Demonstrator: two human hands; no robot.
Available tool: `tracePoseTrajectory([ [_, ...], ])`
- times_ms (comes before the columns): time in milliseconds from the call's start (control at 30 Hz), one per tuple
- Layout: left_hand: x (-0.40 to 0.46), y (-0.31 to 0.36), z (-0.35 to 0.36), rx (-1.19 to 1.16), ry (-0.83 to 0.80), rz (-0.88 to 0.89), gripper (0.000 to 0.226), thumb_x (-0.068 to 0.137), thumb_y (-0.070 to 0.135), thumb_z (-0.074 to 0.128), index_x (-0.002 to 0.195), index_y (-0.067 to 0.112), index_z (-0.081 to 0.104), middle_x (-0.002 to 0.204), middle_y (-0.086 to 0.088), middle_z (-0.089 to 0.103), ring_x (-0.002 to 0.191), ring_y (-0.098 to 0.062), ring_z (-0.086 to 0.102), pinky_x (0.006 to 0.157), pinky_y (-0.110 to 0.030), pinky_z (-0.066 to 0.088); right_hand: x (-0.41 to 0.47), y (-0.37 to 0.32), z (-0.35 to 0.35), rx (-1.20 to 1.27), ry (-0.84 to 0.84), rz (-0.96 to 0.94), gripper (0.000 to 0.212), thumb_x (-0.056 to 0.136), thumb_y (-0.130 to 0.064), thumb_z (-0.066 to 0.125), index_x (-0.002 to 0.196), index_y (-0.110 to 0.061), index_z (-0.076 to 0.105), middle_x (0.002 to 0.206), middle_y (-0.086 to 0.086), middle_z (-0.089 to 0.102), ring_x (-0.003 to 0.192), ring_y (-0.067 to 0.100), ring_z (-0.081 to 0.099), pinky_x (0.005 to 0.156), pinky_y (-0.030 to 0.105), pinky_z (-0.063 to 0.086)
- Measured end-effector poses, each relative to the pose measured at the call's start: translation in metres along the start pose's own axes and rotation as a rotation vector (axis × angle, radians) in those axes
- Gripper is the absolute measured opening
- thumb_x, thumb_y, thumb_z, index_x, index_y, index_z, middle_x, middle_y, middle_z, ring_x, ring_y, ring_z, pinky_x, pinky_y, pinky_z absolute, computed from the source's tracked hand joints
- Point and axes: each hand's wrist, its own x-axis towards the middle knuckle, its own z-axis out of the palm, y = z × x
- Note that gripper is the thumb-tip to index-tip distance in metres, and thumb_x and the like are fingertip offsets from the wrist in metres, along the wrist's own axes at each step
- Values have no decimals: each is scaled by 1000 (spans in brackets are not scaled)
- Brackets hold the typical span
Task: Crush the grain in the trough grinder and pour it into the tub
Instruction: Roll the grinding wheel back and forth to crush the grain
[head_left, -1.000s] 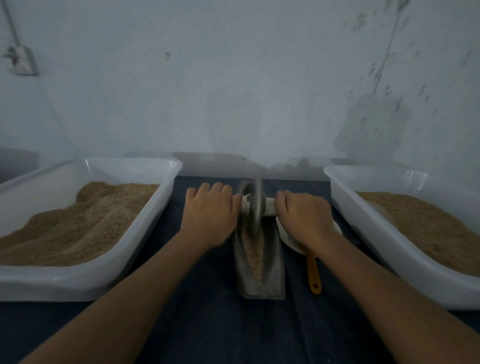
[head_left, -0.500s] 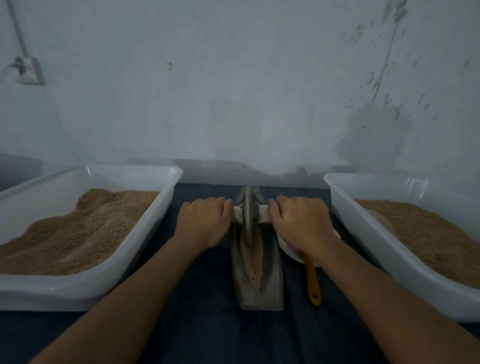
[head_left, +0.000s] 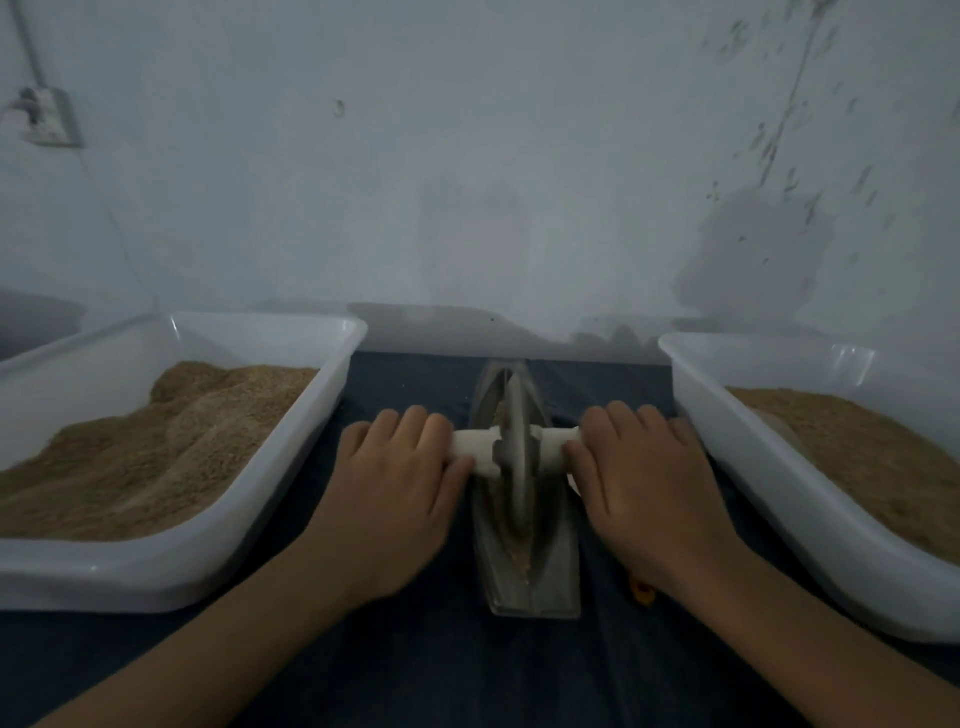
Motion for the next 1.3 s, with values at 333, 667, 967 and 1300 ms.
tracePoseTrajectory([
  [333, 68, -2, 23, 203, -123, -111, 48, 99, 48, 4, 93, 28, 47, 93, 6, 49, 81, -20, 41, 71, -40, 29, 51, 8, 32, -14, -163, 143, 47, 107, -42, 19, 75, -23, 48, 65, -7, 46, 58, 19, 46, 54, 35, 32],
  [667, 93, -5, 31, 146, -138, -133, 54, 98, 50, 5, 82, 27, 51, 83, 5, 54, 77, -20, 43, 79, -43, 32, 54, 9, 38, -73, -214, 152, 36, 104, -33, 16, 94, -21, 48, 73, -6, 51, 55, 16, 35, 47, 32, 24],
  [967, 0, -8, 0, -50, -7, 20, 31, 106, 56, 21, 88, 39, 39, 81, 17, 45, 72, -6, 41, 68, -35, 33, 2, 3, -3, 18, 20, -49, 32, 107, -44, 24, 86, -26, 42, 77, -7, 38, 67, 18, 33, 63, 39, 33],
  [1300, 115, -8, 36, 263, -199, -166, 32, 103, 31, 24, 92, 19, 52, 80, -1, 54, 62, -21, 39, 67, -39, 34, 96, 19, 60, -59, -312, 150, 24, 101, -24, 30, 81, -15, 40, 69, 3, 43, 61, 24, 41, 57, 37, 42],
])
